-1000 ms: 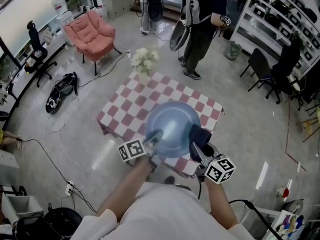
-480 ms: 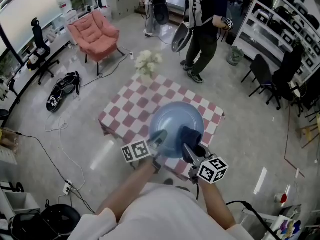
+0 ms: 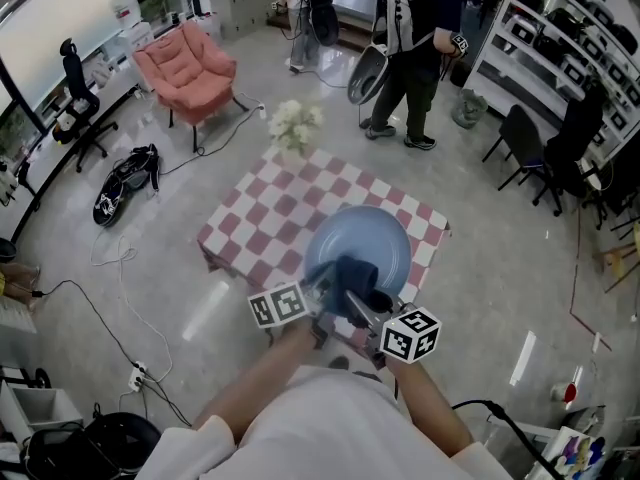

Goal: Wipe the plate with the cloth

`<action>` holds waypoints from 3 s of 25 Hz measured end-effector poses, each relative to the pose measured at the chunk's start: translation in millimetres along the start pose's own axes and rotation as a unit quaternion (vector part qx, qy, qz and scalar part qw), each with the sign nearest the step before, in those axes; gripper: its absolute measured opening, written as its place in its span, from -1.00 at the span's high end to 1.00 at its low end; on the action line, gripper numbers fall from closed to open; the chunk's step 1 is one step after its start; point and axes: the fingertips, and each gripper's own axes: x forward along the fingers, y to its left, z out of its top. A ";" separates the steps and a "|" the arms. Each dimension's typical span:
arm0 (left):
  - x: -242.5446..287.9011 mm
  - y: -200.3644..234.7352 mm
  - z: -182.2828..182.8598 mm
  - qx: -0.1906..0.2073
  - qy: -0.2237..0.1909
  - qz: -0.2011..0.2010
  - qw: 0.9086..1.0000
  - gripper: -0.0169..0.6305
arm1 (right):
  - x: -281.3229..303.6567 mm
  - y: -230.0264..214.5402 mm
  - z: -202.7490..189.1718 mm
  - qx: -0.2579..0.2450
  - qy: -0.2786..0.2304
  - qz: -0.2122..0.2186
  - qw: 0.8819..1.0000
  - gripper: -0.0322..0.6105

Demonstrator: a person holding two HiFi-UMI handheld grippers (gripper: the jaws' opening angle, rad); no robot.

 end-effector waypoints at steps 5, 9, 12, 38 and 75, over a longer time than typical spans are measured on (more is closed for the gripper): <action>0.0 -2.1 0.7 0.008 -0.009 0.002 1.000 0.75 | 8.6 4.0 -2.0 0.019 0.014 0.008 1.000 0.56; -0.4 -2.5 0.7 0.018 -0.012 0.011 1.000 0.74 | 20.5 6.9 -9.3 0.018 0.043 0.001 0.999 0.56; -2.9 0.7 1.2 0.021 -0.009 0.018 1.000 0.75 | 25.7 4.6 -16.8 -0.001 0.066 -0.014 0.998 0.55; -17.9 7.0 -11.1 0.051 0.026 0.023 0.998 0.75 | -10.6 -70.2 -43.8 -0.082 0.158 -0.146 0.973 0.51; -27.7 20.6 -41.4 0.020 0.045 0.050 0.998 0.74 | -94.4 -141.2 34.8 -0.120 0.053 -0.283 0.950 0.55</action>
